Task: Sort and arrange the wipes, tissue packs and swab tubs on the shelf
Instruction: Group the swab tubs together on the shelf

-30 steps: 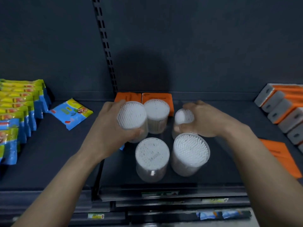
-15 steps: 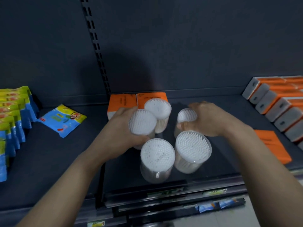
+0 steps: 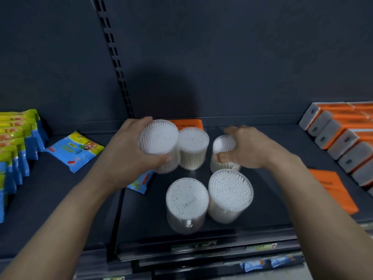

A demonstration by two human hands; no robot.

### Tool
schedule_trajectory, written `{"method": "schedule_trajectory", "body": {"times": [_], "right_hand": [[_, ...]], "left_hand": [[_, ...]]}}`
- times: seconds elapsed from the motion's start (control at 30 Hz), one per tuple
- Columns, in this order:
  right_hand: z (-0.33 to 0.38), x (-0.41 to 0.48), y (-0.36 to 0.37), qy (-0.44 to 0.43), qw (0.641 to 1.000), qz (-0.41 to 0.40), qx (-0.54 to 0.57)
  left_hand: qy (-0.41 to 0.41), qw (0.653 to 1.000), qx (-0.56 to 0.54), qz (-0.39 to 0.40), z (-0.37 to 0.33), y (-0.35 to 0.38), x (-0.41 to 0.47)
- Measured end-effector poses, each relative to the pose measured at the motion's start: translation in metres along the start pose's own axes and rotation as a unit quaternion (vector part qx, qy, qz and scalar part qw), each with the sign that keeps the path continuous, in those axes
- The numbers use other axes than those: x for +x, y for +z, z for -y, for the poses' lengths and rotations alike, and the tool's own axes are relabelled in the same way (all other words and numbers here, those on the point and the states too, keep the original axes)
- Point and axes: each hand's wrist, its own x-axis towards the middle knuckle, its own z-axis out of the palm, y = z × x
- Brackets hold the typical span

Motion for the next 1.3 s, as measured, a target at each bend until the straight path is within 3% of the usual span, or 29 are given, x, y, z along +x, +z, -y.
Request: {"method": "schedule_trajectory", "body": {"times": [0.13, 0.37, 0.57, 0.73, 1.07, 1.17, 1.3], "right_hand": [[-0.002, 0.005, -0.003, -0.024, 0.999, 0.033, 0.003], [0.018, 0.02, -0.015, -0.128, 0.989, 0.01, 0.066], [0.034, 0.035, -0.004, -0.177, 0.983, 0.042, 0.031], [0.04, 0.039, -0.001, -0.18, 0.983, 0.04, 0.012], [0.06, 0.026, -0.006, -0.211, 0.969, 0.131, -0.003], [0.057, 0.028, -0.008, -0.195, 0.974, 0.115, 0.034], [0.037, 0.037, -0.013, -0.158, 0.986, 0.0, 0.043]], "left_hand": [[-0.002, 1.0, 0.014, -0.007, 0.0, 0.003, 0.001], [-0.021, 0.999, 0.026, 0.006, 0.004, 0.008, 0.001], [-0.039, 0.999, 0.026, 0.005, 0.008, 0.007, -0.003], [-0.045, 0.999, 0.03, 0.0, 0.009, 0.004, -0.002], [-0.054, 0.998, 0.016, -0.018, 0.018, -0.007, -0.01], [-0.045, 0.999, 0.013, -0.021, 0.017, -0.006, -0.007], [-0.023, 0.999, 0.012, -0.024, 0.012, -0.001, 0.004]]}}
